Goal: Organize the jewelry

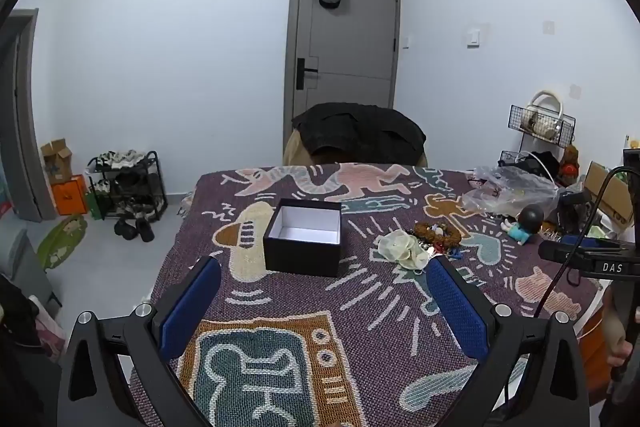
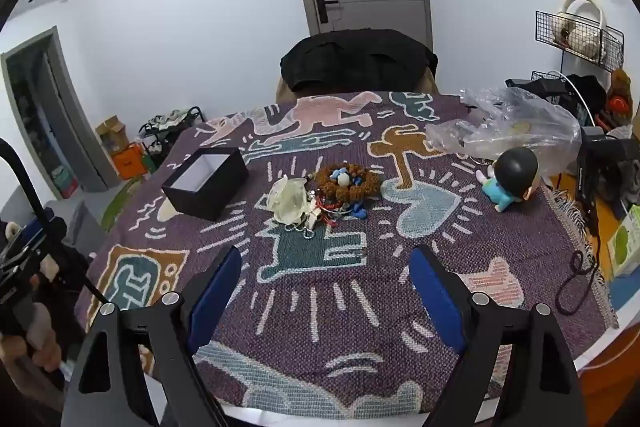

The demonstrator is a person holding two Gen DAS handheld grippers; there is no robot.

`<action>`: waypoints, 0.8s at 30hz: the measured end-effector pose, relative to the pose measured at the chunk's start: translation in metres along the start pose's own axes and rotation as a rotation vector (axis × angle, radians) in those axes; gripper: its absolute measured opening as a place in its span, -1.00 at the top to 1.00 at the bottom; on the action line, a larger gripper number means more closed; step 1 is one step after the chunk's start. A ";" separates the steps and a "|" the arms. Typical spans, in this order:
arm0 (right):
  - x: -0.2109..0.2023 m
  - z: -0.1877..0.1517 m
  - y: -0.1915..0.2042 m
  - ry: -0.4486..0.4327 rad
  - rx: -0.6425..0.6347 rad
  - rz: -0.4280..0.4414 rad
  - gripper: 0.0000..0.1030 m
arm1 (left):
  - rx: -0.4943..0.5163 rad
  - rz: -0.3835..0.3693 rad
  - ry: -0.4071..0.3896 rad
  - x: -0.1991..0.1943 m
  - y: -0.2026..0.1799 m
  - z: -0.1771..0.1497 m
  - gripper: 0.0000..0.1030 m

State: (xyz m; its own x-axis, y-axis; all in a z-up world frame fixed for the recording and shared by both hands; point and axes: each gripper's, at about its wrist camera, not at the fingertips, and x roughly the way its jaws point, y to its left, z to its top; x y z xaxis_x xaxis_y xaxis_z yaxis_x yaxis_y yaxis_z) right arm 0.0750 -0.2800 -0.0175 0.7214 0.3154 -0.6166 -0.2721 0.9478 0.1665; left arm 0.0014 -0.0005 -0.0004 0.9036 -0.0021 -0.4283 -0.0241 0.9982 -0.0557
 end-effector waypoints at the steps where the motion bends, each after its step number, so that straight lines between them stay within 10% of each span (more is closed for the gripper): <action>1: 0.000 0.000 0.000 0.000 -0.001 -0.003 -0.67 | 0.001 0.001 0.003 0.001 -0.001 0.000 -0.99; 24: -0.003 0.003 0.003 -0.037 -0.006 -0.021 -0.67 | -0.011 -0.033 -0.022 0.000 -0.005 0.002 -0.99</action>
State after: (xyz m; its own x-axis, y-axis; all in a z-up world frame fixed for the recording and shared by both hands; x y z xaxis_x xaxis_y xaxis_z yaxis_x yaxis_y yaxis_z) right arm 0.0740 -0.2780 -0.0134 0.7500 0.2969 -0.5911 -0.2603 0.9540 0.1488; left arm 0.0021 -0.0056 0.0020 0.9132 -0.0332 -0.4063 0.0008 0.9968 -0.0797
